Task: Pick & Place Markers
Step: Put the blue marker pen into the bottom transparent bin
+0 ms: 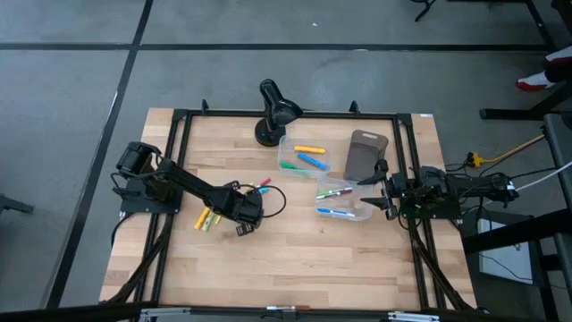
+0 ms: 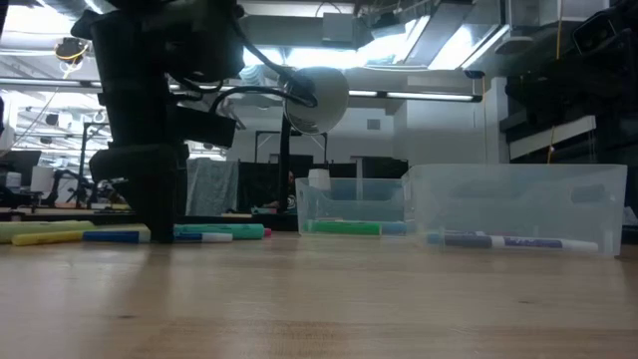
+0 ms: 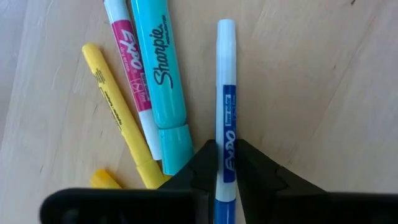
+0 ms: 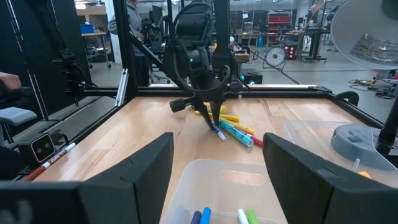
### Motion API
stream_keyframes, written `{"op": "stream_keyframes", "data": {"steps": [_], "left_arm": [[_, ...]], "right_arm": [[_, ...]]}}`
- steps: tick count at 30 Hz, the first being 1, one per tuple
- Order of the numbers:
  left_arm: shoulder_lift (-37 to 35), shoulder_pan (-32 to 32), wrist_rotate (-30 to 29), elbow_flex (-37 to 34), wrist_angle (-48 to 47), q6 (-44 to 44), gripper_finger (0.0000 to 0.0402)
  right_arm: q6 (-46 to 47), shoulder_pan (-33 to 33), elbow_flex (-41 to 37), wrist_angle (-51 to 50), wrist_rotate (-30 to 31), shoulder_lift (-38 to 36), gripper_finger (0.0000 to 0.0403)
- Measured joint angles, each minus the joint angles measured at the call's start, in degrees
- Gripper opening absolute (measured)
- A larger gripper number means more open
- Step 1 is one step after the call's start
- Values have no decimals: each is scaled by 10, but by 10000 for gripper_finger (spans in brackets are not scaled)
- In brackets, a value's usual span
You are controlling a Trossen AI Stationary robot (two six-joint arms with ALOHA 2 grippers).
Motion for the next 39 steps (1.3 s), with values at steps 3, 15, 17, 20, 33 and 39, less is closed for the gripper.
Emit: {"op": "stream_keyframes", "data": {"steps": [3, 15, 17, 20, 33, 39], "left_arm": [[0, 0, -1, 0, 0, 0, 30], [-13, -1, -21, 12, -3, 4, 27], [-17, 1, -32, 18, 5, 10, 26], [-22, 1, -41, 27, 10, 15, 23], [-22, 2, -44, 30, 130, 73, 23], [-23, 2, -43, 31, 191, 104, 24]], "right_arm": [[0, 0, 0, 0, 0, 0, 244], [0, 0, 0, 0, 0, 0, 244], [0, 0, 0, 0, 0, 0, 244], [0, 0, 0, 0, 0, 0, 244], [0, 0, 0, 0, 0, 0, 244], [0, 0, 0, 0, 0, 0, 244]]}}
